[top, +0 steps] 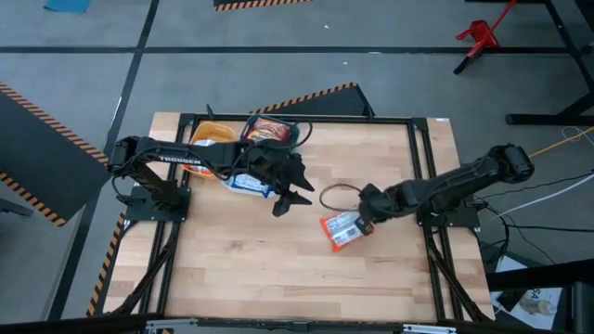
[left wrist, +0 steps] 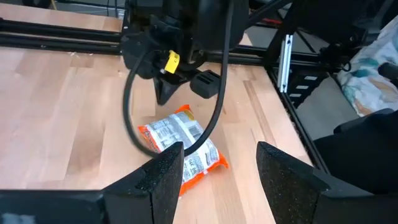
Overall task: Sort Maruchan noodles
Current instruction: Put the orange noodle into the yellow bin
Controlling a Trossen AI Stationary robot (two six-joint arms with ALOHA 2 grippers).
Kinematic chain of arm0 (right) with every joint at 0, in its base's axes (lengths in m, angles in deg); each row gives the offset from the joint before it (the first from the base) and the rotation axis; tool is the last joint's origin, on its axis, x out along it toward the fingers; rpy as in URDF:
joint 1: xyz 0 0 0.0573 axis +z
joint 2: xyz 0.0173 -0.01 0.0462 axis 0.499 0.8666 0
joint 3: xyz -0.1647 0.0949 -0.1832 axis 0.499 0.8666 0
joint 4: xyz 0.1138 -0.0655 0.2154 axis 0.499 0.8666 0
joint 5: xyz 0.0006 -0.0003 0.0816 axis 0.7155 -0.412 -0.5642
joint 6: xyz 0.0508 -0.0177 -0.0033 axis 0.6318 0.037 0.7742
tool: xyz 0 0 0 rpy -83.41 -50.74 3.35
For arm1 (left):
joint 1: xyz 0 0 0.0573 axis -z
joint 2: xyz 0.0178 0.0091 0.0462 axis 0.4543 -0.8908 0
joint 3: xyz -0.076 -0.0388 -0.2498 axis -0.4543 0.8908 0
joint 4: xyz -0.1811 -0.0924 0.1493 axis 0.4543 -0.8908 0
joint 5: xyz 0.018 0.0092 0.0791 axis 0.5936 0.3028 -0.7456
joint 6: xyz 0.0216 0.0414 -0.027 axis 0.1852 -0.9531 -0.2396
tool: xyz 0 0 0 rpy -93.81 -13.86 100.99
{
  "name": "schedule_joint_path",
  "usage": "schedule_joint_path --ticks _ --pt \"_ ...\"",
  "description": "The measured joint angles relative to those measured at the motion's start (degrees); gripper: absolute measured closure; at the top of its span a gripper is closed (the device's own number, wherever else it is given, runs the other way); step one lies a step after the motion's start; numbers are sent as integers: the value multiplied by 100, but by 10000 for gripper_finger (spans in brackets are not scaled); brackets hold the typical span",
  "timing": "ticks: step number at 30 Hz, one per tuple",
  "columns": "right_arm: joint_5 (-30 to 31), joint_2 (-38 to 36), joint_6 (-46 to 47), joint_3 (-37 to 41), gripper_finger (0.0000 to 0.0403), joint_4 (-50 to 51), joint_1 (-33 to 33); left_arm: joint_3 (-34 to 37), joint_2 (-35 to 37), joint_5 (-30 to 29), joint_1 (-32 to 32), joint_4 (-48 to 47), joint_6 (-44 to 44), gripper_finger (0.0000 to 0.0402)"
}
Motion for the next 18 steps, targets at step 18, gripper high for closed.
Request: schedule_joint_path --ticks 18 --pt "-60 1647 -526 -163 403 -2712 32 -2 0 -4 156 -5 299 205"
